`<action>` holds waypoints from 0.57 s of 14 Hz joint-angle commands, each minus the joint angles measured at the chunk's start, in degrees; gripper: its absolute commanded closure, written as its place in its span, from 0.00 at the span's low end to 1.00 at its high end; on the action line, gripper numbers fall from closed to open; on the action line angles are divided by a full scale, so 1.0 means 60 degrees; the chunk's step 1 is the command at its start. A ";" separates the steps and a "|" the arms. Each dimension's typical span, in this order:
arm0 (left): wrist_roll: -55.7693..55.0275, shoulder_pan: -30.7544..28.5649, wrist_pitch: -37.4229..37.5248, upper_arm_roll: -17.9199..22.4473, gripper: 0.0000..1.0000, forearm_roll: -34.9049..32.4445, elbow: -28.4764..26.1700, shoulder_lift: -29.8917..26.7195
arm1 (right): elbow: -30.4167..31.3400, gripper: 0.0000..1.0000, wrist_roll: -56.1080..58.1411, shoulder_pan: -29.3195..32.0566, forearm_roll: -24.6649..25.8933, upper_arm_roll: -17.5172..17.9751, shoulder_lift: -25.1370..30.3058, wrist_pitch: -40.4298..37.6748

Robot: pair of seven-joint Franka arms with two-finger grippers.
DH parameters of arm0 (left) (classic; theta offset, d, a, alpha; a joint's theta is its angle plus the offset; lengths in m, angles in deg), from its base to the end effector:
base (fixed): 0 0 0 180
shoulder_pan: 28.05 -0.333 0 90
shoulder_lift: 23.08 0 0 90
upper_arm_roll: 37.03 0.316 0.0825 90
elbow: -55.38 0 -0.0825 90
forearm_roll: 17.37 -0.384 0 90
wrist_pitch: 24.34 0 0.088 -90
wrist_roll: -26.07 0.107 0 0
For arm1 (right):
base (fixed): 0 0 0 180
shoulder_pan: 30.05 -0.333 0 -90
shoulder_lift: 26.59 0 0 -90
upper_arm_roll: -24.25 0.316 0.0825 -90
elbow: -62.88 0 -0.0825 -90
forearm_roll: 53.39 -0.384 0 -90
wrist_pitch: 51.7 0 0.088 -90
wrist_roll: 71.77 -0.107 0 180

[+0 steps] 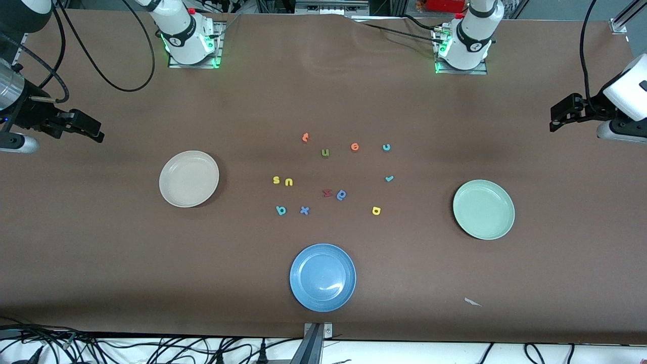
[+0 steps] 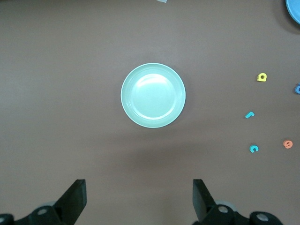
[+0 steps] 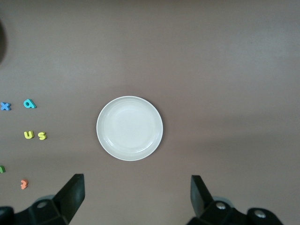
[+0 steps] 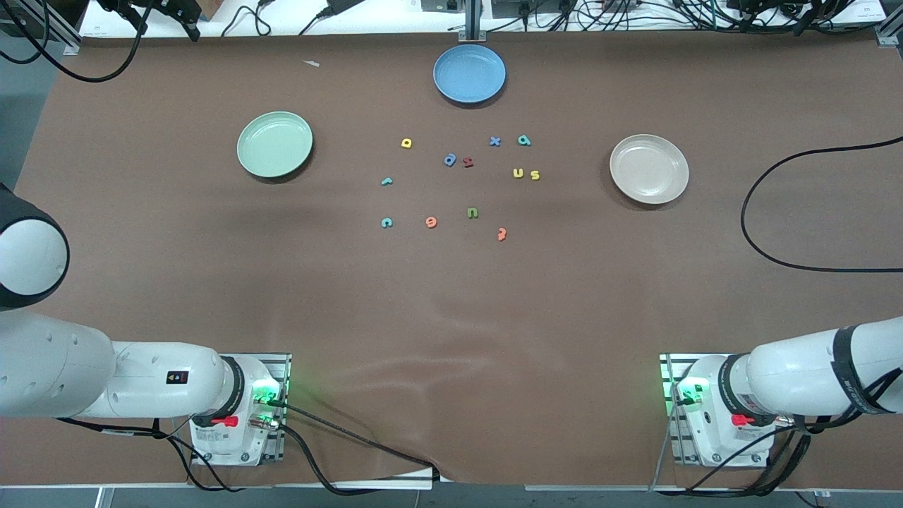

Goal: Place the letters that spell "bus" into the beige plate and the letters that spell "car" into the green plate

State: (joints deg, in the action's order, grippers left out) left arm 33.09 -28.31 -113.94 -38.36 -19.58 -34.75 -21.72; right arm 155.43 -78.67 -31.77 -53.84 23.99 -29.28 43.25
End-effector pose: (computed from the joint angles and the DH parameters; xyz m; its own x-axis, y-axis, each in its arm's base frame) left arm 0.5604 -0.0062 0.6097 0.9894 -0.1404 -0.0374 -0.1416 -0.9893 -0.0337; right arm 0.5744 0.0155 0.5844 0.9954 -0.0955 -0.0059 -0.0955 -0.9954 -0.0069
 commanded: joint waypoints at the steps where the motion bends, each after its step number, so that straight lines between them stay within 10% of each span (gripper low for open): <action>1: 0.0118 -0.0030 0.0124 0.0003 0.00 0.0062 -0.0051 -0.0139 | 0.0029 0.00 0.0066 0.0009 0.0002 0.0000 0.0053 -0.0020; 8: 0.0133 -0.0030 0.0124 -0.0012 0.00 0.0062 -0.0051 -0.0139 | 0.0059 0.00 0.0052 -0.0050 0.0061 0.0044 0.0067 -0.0196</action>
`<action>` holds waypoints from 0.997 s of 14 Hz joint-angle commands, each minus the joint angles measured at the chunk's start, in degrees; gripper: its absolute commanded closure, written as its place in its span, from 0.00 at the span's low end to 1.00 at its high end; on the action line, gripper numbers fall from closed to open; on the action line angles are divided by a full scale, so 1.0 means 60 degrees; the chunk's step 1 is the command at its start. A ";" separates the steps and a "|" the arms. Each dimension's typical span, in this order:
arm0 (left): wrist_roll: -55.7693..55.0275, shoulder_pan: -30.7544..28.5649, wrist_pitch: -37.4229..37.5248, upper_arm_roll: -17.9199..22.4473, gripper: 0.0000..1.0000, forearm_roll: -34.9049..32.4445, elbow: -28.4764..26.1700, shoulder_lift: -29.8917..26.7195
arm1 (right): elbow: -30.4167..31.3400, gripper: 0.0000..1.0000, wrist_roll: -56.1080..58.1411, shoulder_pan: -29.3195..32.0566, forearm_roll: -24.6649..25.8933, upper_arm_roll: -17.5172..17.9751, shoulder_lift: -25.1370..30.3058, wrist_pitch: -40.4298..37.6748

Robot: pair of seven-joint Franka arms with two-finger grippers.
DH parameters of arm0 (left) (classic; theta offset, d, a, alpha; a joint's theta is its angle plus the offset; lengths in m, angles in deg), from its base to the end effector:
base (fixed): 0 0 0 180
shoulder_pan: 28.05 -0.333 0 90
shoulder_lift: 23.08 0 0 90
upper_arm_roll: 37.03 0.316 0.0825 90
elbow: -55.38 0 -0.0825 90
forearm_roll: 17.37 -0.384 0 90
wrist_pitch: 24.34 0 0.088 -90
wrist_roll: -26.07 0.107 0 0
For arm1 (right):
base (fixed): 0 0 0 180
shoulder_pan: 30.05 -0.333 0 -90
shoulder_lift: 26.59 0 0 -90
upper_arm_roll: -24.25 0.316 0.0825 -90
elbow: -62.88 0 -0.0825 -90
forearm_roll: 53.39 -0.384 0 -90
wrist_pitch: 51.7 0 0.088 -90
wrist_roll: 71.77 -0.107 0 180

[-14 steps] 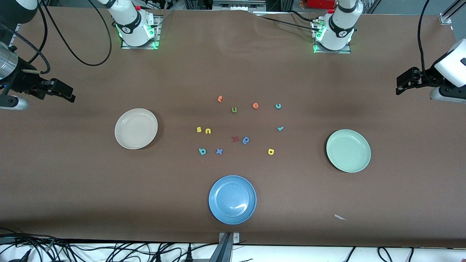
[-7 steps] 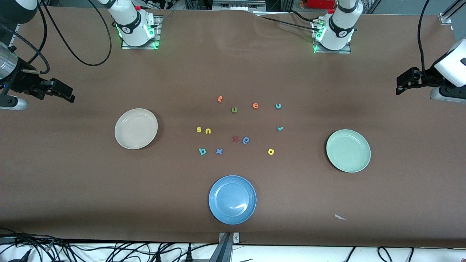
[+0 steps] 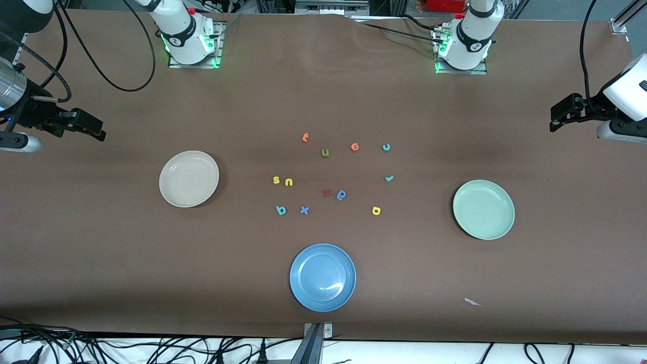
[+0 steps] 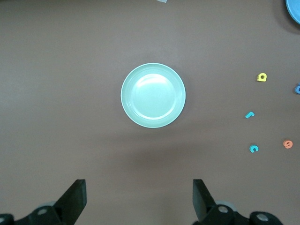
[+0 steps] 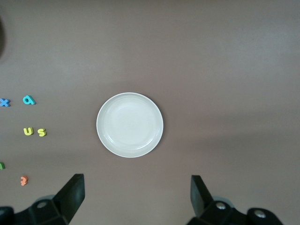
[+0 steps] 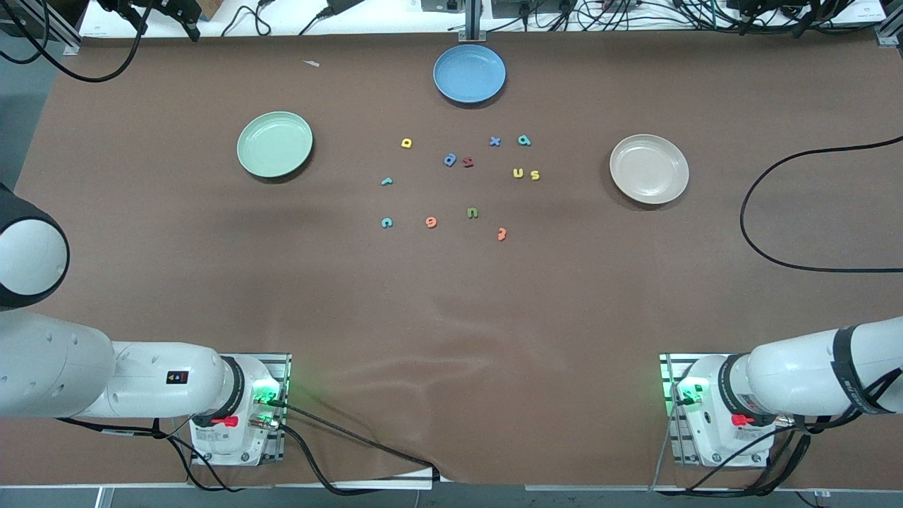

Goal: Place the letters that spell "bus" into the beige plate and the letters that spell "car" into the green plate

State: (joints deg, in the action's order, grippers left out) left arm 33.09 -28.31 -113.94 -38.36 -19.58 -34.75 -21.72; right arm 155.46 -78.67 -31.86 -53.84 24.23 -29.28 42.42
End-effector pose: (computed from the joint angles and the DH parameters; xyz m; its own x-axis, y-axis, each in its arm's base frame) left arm 0.5604 -0.0062 0.6097 0.9894 -0.1404 -0.0374 -0.1416 -0.9893 -0.0337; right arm 0.5727 0.0187 0.5829 0.9958 -0.0896 -0.0209 -0.0898 -0.9959 -0.0053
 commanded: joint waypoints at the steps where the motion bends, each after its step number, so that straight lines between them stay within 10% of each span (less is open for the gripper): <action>1: 0.0133 -0.0030 0.0124 -0.0012 0.00 0.0062 -0.0051 -0.0139 | 0.0053 0.00 0.0052 -0.0034 0.0089 0.0004 0.0053 -0.0043; 14: 0.0133 -0.0030 0.0124 0.0002 0.00 0.0062 -0.0051 -0.0124 | 0.0038 0.00 0.0052 0.0010 0.0133 -0.0010 -0.0093 0.0074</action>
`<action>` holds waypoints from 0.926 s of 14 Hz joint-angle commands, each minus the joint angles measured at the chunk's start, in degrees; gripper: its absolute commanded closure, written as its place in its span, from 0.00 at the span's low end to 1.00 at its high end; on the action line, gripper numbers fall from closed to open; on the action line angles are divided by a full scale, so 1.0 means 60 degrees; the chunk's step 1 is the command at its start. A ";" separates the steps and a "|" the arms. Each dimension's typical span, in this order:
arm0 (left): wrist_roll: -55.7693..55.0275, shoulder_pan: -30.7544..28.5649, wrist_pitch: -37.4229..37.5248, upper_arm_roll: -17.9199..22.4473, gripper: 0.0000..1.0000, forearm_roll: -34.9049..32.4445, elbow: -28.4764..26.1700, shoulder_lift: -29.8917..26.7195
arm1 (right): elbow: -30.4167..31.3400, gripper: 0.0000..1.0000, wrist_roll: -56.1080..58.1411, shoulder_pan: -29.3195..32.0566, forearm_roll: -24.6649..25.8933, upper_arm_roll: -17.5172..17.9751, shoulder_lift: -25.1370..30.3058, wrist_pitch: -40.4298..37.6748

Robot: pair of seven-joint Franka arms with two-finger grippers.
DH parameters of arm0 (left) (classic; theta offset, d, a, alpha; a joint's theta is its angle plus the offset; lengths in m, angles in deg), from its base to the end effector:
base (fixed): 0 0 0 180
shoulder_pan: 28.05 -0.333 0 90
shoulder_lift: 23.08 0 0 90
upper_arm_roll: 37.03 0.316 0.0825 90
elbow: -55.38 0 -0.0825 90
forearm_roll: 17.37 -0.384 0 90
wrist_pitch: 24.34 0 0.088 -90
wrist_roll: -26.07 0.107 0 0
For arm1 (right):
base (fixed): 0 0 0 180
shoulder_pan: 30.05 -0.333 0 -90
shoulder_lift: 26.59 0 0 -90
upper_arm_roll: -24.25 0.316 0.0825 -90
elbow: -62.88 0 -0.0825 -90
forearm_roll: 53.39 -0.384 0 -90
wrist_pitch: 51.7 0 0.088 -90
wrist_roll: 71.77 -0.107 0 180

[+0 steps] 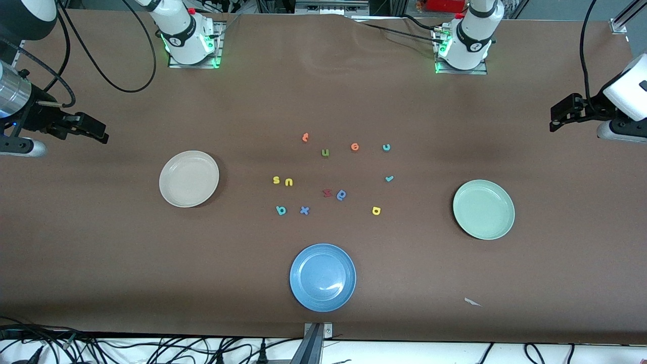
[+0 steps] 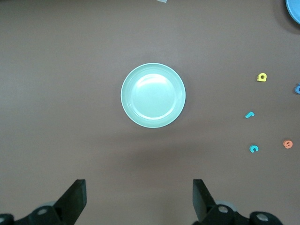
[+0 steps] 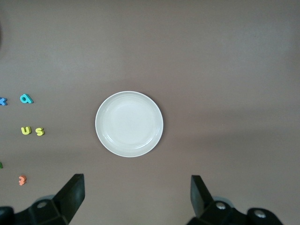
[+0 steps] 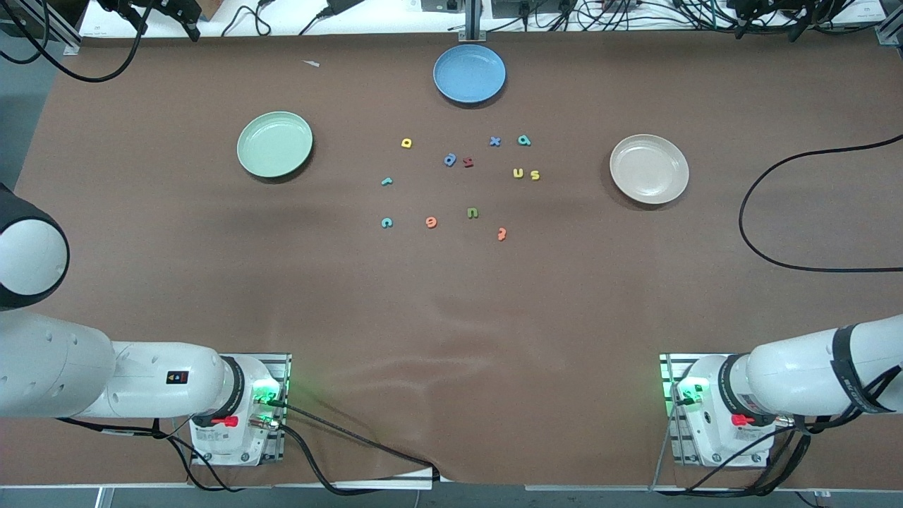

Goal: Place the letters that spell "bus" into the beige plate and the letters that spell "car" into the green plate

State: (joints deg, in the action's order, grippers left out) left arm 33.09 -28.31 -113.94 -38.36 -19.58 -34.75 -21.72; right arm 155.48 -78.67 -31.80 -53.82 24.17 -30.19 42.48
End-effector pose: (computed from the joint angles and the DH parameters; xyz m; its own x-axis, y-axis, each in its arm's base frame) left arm 0.5604 -0.0062 0.6097 0.9894 -0.1404 -0.0374 -0.1416 -0.9893 -0.0337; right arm 0.5767 0.0176 0.5737 0.9951 -0.0917 -0.0359 -0.0919 -0.9958 -0.0031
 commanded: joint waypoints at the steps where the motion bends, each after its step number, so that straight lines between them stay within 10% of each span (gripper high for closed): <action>1: 0.0133 -0.0030 0.0124 0.0003 0.00 0.0062 -0.0051 -0.0139 | 0.0036 0.00 0.0052 0.0014 0.0130 -0.0002 0.0057 0.0064; 13: 0.0133 -0.0030 0.0124 -0.0012 0.00 0.0062 -0.0051 -0.0139 | 0.0021 0.00 0.0037 0.0014 0.0291 -0.0016 -0.0016 0.0079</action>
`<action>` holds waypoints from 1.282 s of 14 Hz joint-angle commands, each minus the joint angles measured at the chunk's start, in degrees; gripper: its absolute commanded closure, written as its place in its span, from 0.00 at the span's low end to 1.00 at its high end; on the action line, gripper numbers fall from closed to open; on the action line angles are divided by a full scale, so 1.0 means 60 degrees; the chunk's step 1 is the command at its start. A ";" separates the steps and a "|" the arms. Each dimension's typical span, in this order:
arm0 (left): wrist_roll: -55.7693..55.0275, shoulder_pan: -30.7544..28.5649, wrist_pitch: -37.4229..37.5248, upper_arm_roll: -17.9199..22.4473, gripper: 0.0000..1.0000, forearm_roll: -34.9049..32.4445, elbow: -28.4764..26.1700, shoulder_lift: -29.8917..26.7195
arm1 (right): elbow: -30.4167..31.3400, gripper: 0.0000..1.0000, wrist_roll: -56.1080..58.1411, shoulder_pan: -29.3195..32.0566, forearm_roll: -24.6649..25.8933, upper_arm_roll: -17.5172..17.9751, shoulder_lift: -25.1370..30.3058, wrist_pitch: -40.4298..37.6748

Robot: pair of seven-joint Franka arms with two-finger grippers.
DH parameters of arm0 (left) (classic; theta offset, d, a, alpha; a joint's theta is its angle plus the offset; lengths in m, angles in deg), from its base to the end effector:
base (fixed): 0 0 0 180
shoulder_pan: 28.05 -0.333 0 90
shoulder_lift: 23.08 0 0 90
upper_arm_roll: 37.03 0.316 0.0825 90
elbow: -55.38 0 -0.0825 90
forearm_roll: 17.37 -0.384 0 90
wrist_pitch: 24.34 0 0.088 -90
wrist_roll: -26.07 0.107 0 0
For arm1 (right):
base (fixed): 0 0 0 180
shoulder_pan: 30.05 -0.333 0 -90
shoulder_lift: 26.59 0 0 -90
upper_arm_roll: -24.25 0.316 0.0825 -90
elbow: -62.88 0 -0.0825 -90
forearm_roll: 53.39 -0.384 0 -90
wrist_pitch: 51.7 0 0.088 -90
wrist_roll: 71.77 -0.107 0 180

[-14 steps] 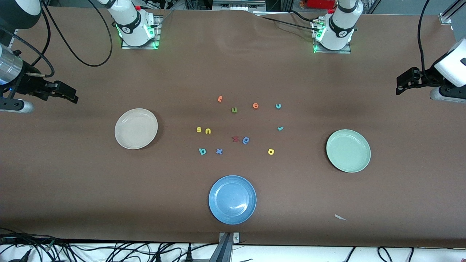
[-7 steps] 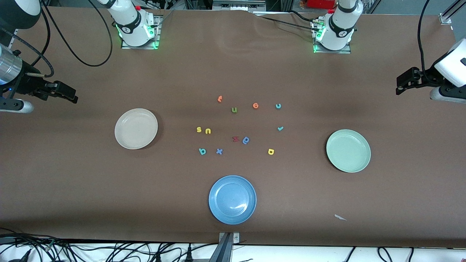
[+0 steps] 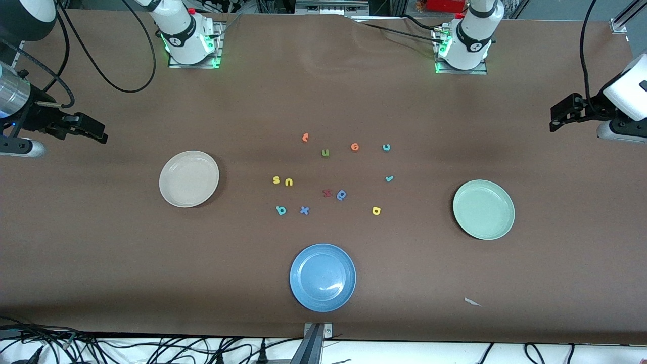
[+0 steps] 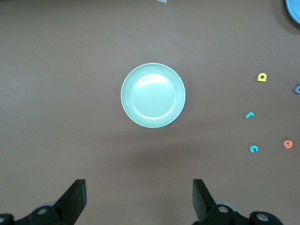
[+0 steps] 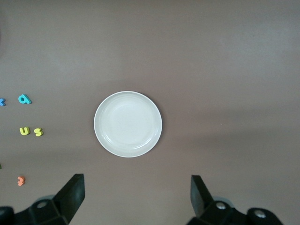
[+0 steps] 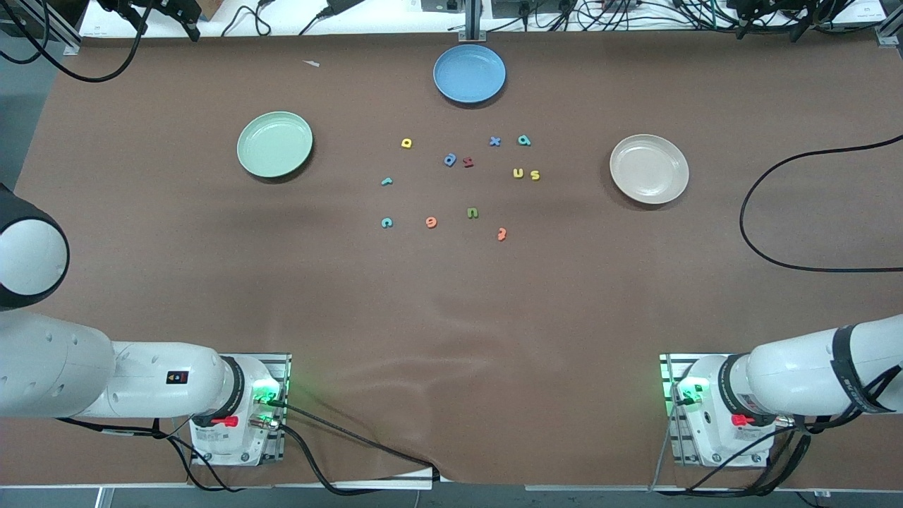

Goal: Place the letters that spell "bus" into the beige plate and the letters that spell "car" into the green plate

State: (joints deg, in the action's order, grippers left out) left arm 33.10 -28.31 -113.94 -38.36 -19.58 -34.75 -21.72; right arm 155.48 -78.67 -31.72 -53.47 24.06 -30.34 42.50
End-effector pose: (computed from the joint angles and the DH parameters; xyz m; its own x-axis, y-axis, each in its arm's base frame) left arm 0.5604 -0.0062 0.6097 0.9894 -0.1405 -0.0374 -0.1418 -0.9893 -0.0337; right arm 0.5775 0.0151 0.5722 0.9948 -0.0946 -0.0374 -0.0945 -0.9955 0.0033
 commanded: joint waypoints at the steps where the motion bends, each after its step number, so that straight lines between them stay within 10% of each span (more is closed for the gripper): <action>1: 0.0133 -0.0030 0.0124 0.0002 0.00 0.0062 -0.0051 -0.0124 | 0.0021 0.00 0.0008 -0.0014 0.0335 0.0003 0.0010 0.0076; 18: 0.0119 -0.0030 0.0124 0.0003 0.00 0.0076 -0.0051 -0.0124 | -0.0067 0.00 -0.0138 -0.1036 0.0321 0.0047 -0.0998 0.0075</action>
State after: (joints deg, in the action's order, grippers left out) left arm 33.10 -28.31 -113.94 -38.36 -19.58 -34.75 -21.72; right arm 155.50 -78.66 -34.73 -52.31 24.34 -34.31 43.34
